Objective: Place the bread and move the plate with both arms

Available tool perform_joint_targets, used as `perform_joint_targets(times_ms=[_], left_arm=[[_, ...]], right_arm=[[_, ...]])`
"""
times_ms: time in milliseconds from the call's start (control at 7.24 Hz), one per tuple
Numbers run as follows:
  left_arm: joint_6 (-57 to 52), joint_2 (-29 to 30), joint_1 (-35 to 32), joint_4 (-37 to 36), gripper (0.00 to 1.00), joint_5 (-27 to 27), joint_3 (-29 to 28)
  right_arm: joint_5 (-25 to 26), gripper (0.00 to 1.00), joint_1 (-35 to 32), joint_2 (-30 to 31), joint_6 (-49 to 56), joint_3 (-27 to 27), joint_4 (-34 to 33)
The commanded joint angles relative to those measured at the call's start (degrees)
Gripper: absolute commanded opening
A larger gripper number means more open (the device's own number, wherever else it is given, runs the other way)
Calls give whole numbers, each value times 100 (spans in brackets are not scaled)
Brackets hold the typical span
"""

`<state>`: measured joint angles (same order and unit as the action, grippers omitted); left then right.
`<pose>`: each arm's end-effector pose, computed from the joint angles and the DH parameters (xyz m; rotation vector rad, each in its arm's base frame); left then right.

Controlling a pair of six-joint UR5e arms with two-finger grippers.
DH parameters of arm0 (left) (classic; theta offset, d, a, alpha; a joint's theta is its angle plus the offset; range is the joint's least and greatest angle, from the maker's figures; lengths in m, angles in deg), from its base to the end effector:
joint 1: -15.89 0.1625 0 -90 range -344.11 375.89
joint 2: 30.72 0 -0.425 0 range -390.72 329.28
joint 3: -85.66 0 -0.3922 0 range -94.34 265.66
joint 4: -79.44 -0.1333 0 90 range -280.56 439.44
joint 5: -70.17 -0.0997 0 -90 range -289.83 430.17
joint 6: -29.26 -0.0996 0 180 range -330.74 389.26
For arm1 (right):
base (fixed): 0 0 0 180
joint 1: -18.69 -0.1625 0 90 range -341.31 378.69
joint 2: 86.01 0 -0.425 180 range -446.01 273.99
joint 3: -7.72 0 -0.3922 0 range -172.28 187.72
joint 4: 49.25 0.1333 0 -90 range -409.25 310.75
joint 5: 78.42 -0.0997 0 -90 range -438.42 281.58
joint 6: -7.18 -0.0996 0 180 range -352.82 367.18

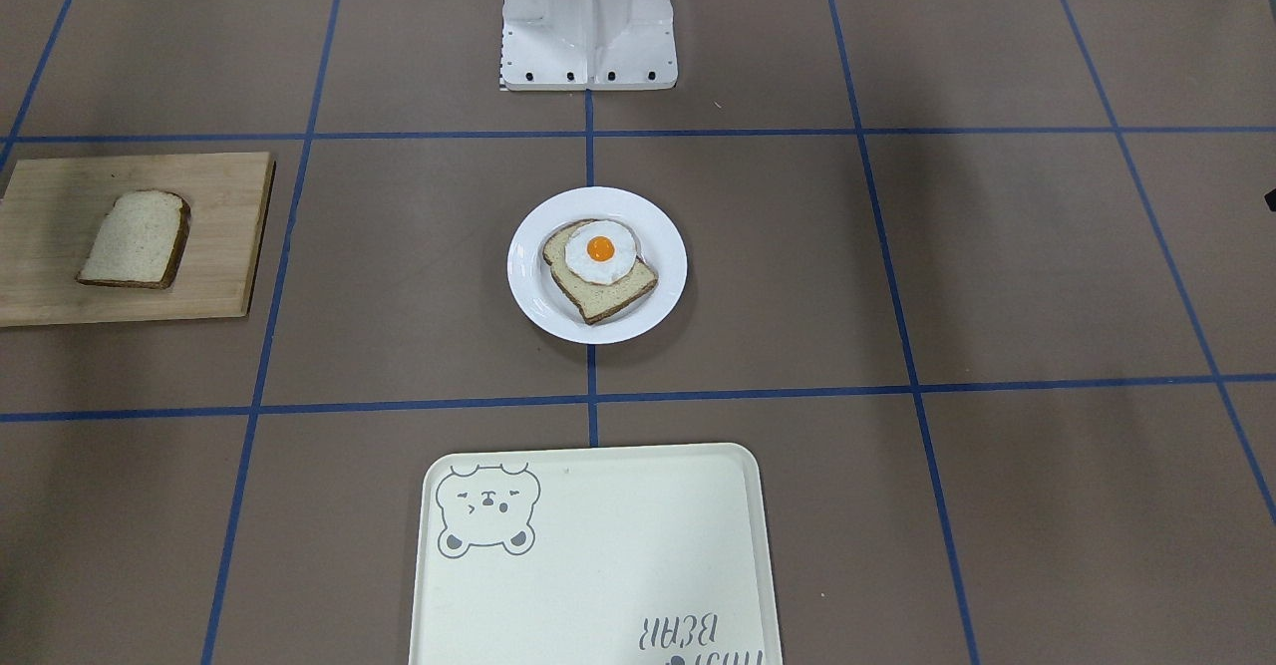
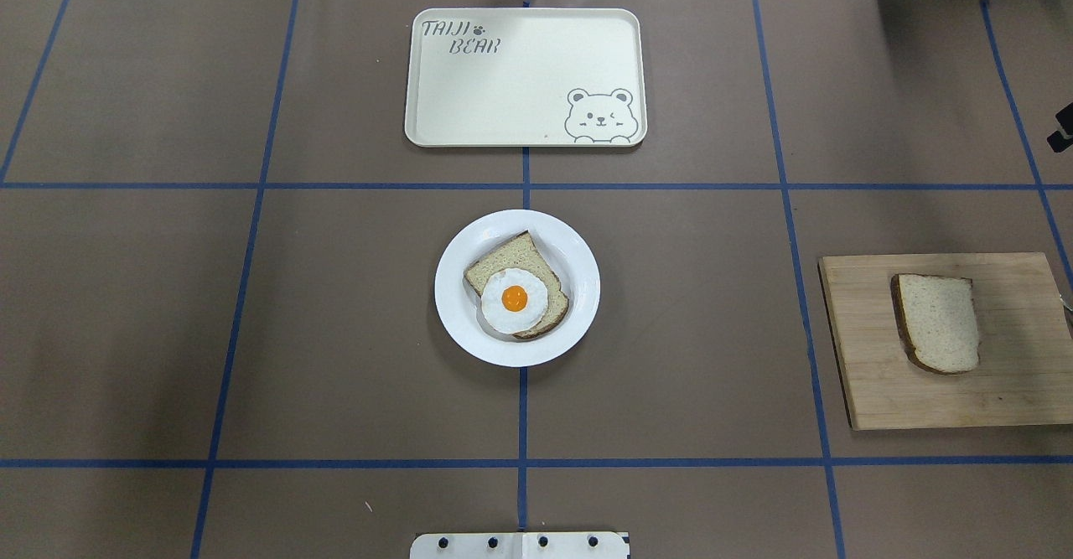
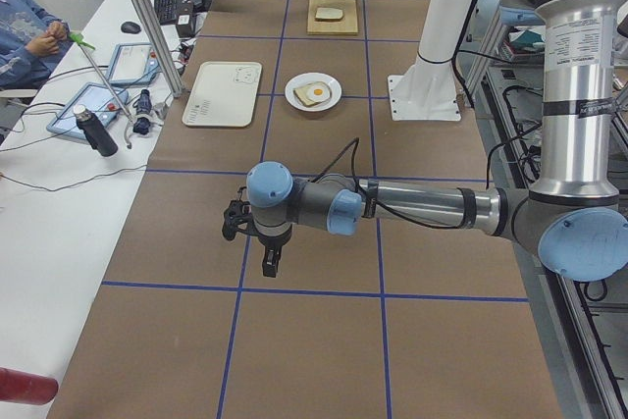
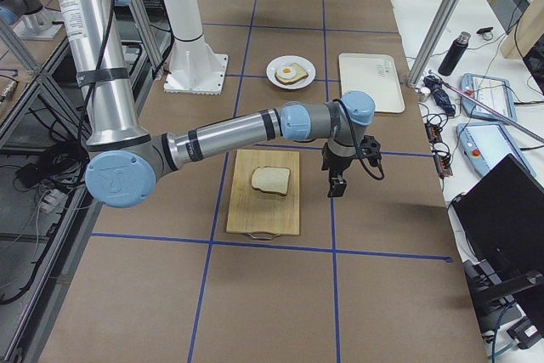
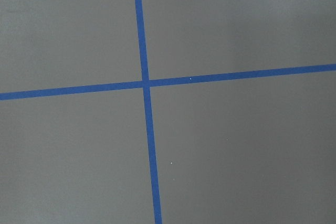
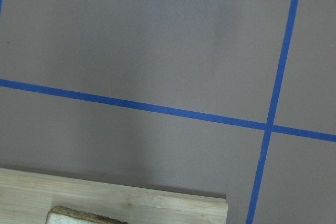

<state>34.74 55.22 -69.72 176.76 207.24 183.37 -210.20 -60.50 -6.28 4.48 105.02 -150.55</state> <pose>-0.0241 -0.4753 0.6091 0.1094 0.8314 0.0607 -0.0387 -0.5596 0.5252 0.0182 -0.7366 -0.1750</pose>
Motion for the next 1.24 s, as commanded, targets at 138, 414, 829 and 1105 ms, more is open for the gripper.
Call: perform_joint_targets(times_ms=[138, 414, 829, 1105], left_arm=[[93, 72, 1, -63, 98, 335, 29], [496, 186, 1, 15, 98, 417, 37], [1529, 353, 210, 268, 98, 452, 563], [1579, 108, 212, 419, 98, 435, 741]], right_arm=[[-6, 100, 0, 34, -2, 244, 14], [81, 100, 0, 113, 7, 263, 14], [-84, 100, 0, 271, -20, 244, 101], [-320, 100, -9, 498, -11, 376, 136]])
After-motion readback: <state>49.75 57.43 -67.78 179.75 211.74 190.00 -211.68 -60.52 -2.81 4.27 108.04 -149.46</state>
